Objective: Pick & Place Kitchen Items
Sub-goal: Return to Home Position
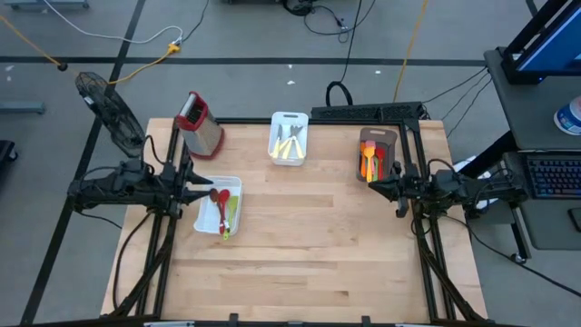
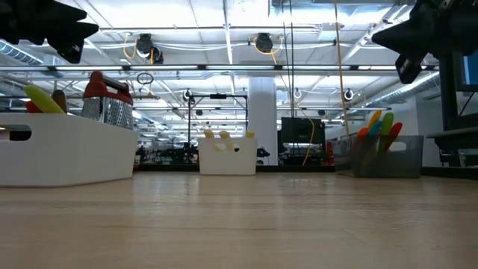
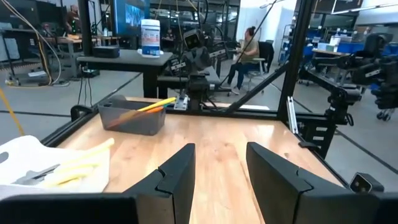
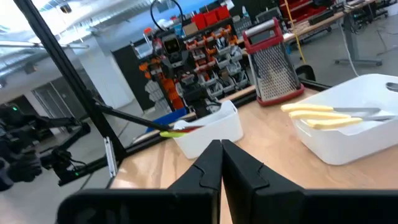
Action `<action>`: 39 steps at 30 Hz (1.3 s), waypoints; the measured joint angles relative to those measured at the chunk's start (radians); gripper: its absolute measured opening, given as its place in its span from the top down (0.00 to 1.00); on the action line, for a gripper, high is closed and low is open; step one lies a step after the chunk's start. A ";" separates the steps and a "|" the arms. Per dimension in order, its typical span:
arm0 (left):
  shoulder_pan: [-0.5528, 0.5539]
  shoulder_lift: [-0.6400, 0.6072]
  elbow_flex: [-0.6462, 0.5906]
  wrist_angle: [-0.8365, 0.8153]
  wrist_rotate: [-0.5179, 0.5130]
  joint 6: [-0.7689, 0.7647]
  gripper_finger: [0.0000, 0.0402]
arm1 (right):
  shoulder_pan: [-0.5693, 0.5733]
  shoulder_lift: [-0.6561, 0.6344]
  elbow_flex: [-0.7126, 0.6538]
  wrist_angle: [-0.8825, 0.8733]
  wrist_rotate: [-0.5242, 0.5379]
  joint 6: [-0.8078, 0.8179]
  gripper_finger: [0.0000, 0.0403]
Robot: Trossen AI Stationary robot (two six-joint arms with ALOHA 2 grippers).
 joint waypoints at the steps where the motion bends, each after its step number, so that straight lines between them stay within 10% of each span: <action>1: 0.000 0.000 -0.005 0.006 0.002 0.000 0.63 | 0.000 -0.012 0.000 -0.019 0.002 -0.002 0.99; 39: 0.010 0.000 -0.247 0.205 0.021 -0.041 0.63 | 0.000 -0.028 -0.174 0.059 0.056 0.023 0.99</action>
